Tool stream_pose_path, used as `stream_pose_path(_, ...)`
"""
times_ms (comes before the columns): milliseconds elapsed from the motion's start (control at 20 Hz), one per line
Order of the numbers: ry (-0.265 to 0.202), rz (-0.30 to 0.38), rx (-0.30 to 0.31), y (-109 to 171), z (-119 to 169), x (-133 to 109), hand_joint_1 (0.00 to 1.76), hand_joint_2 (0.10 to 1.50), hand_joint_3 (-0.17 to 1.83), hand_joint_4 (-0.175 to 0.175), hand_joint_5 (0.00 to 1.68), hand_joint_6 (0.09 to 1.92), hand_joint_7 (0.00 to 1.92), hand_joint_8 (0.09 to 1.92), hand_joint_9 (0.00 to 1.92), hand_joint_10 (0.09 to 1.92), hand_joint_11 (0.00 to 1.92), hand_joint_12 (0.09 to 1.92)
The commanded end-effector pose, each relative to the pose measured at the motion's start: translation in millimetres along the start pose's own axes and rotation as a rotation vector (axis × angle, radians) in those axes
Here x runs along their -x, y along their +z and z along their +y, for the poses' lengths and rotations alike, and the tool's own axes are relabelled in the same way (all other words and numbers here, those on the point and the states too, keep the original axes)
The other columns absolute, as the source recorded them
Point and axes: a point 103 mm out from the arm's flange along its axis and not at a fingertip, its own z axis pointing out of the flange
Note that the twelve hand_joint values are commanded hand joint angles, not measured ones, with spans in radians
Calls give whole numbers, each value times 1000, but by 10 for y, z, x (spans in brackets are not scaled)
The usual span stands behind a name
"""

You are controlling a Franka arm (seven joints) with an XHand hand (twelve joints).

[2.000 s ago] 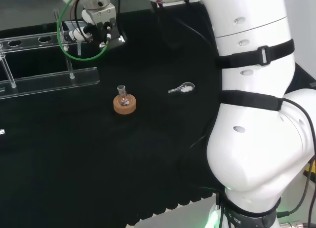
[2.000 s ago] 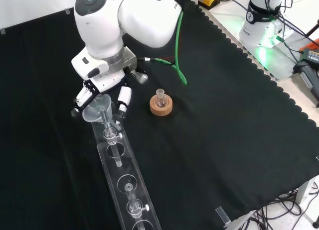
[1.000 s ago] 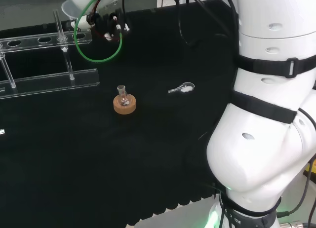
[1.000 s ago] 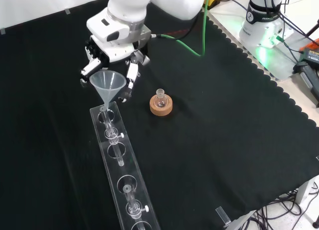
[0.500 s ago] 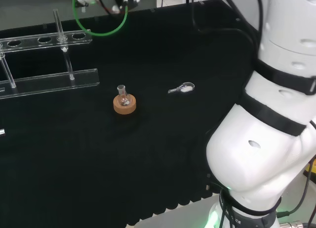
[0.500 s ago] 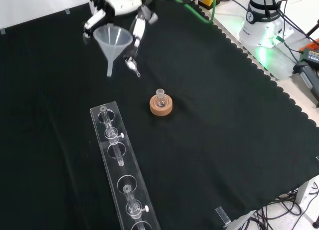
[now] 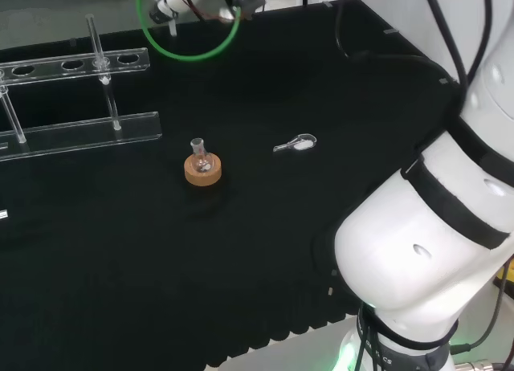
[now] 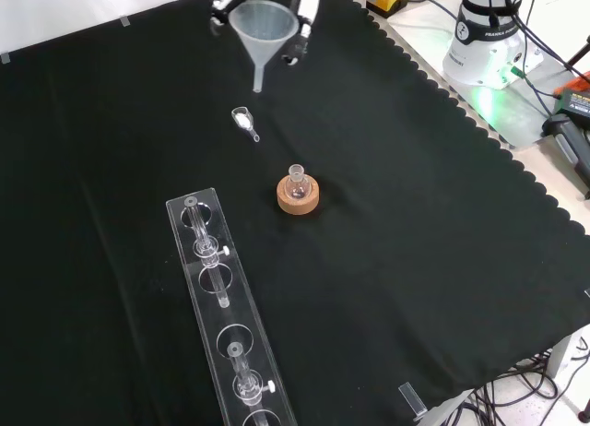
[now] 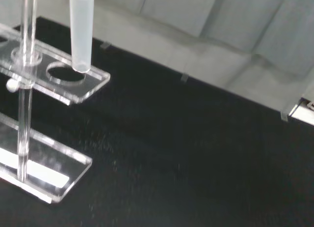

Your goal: Pick up the funnel from the transparent funnel stand.

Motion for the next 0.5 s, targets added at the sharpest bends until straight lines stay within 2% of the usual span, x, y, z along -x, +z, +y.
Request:
stream_pose_path(50,-167,36,-16,179,-704,206,856,817,42,-175,1080,936,1537,931,1881,848,1920,1173)
stream_pose_path(150,-155,6,-25,166,-746,98,856,817,42,-175,1084,936,1540,929,1882,848,1920,1176)
stream_pose_path(200,-115,8,-19,154,-786,71,855,817,42,-175,1088,935,1543,927,1882,848,1920,1179)
stream_pose_path(350,-56,1,-17,129,-809,-47,855,816,42,-175,1094,933,1548,922,1884,848,1920,1184)
stream_pose_path(400,-140,46,32,109,-853,-10,855,816,42,-175,1095,932,1549,922,1884,848,1920,1185)
stream_pose_path(450,-168,72,54,108,-882,32,855,816,42,-175,1096,932,1551,921,1885,848,1920,1186)
stream_pose_path(500,-166,76,57,95,-883,-18,855,816,42,-175,1098,932,1553,920,1885,848,1920,1188)
